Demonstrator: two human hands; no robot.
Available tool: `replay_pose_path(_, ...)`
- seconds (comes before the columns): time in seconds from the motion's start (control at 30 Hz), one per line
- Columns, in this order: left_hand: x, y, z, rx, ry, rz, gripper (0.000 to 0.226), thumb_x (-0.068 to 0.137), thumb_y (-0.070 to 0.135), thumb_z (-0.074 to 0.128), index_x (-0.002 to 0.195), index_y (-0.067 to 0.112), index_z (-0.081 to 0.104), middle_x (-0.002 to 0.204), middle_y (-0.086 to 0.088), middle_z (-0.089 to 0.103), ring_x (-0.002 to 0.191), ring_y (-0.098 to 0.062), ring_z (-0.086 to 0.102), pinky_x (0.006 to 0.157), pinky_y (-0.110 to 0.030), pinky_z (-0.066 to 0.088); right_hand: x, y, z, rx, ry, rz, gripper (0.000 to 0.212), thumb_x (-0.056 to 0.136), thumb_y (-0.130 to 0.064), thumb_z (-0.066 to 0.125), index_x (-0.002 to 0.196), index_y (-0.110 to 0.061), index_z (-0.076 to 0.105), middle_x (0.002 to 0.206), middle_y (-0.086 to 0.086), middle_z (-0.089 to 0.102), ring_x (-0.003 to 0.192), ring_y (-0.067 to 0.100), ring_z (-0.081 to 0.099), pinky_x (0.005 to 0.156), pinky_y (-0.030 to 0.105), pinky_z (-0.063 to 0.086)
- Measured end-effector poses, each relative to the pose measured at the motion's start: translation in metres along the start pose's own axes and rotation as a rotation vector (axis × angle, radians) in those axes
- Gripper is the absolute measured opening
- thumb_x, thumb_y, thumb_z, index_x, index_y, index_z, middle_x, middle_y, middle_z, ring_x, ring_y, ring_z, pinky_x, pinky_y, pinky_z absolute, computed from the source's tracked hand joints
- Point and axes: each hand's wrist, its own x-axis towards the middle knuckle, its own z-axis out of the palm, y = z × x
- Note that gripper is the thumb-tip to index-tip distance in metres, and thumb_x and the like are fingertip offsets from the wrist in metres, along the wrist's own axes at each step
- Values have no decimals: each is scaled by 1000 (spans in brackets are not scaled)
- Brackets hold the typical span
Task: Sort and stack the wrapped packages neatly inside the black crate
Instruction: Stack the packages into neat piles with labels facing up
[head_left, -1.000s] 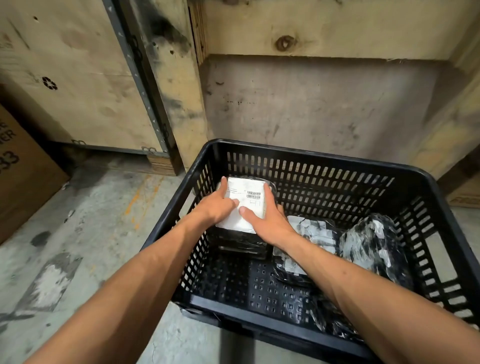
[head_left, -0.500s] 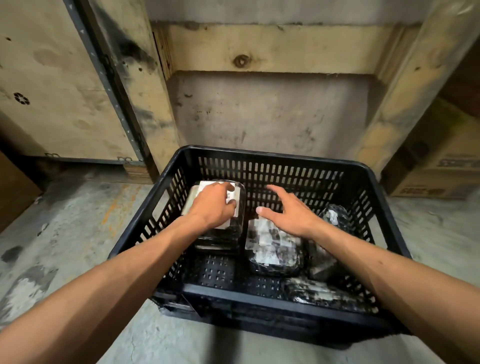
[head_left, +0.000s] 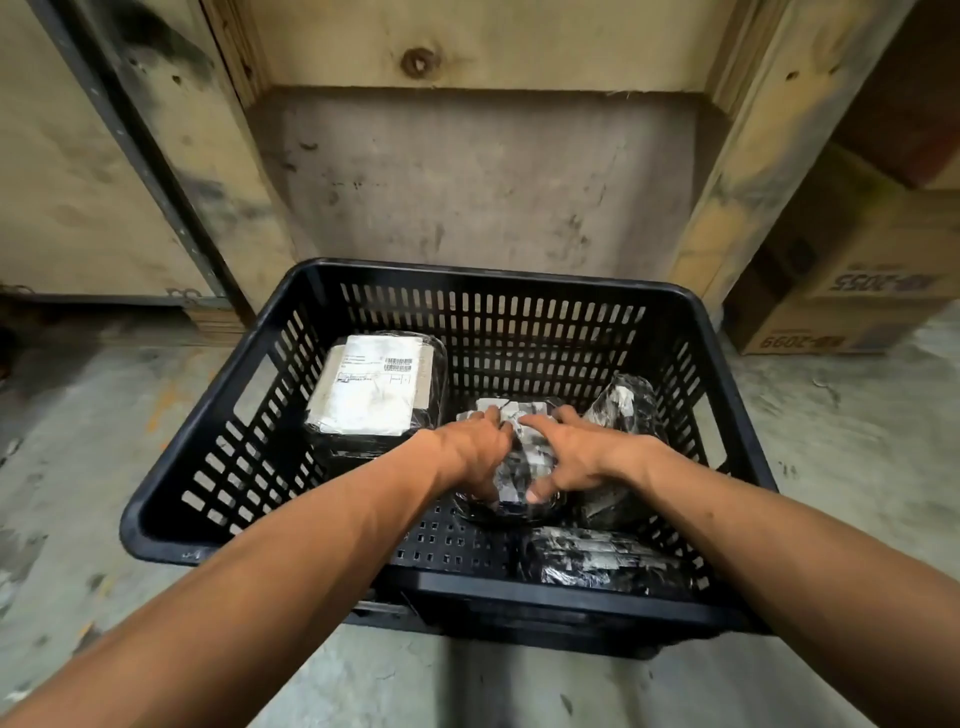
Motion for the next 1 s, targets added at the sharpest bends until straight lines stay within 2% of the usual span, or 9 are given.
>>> replay_pose_path(0.2,19,-8,19,14,-101,-33,89,75,52,82,143,7,46,133,-12,56,114,-26,60,104,-37,51,17,8,21,-90,-45,-90,112,81,-37,80,162,-43,3,168,6,-21,156,35,0,126,52,12)
replay_pose_path(0.3,21,-9,24,-85,-61,-28,72,75,40,85,132,10,54,122,-7,61,109,-24,61,103,-36,50,21,9,29,-90,-17,-136,102,86,-35,77,163,-37,10,168,16,-8,147,35,36,123,45,27)
replay_pose_path(0.33,21,-10,24,-105,-45,-21,63,77,36,85,128,11,57,119,-6,63,106,-22,61,101,-35,51,23,10,30,-74,-18,-157,95,88,-35,75,163,-33,16,165,23,17,138,33,50,118,45,37)
replay_pose_path(0.4,21,-12,24,-159,-11,-4,40,82,26,82,115,14,64,106,-2,65,95,-18,63,92,-31,54,25,13,30,-46,-16,-187,76,92,-34,72,158,-23,37,108,18,66,120,26,66,102,44,53)
replay_pose_path(0.43,21,-14,25,-187,5,0,26,85,21,79,106,15,66,98,-1,65,89,-16,63,86,-28,54,26,15,30,-31,-4,-192,62,93,-32,71,149,-18,49,86,9,64,103,17,73,90,40,59)
replay_pose_path(0.5,19,-16,26,-217,40,-9,11,89,11,74,93,17,66,91,-1,67,82,-15,64,75,-24,52,25,15,29,6,30,-191,29,96,-25,69,122,-14,65,78,1,61,60,2,61,58,25,57)
replay_pose_path(0.6,15,-15,26,-278,117,-25,10,89,4,68,90,13,70,88,-3,71,77,-16,65,69,-24,49,22,11,33,118,93,-182,12,97,-12,67,108,-10,70,78,-4,66,43,-8,55,39,10,40)
replay_pose_path(0.87,7,-13,20,-333,246,-94,30,83,-1,61,62,21,57,75,3,61,80,-22,66,65,-25,44,16,2,31,58,281,-142,11,93,-6,70,95,-13,78,79,-8,73,67,-3,68,55,6,44)
replay_pose_path(1.0,-3,-11,5,-336,350,-71,12,87,6,64,84,12,74,90,-3,72,86,-24,68,81,-33,56,3,-3,8,117,307,-138,6,92,-17,74,92,-20,79,83,-8,76,72,5,71,73,23,58)
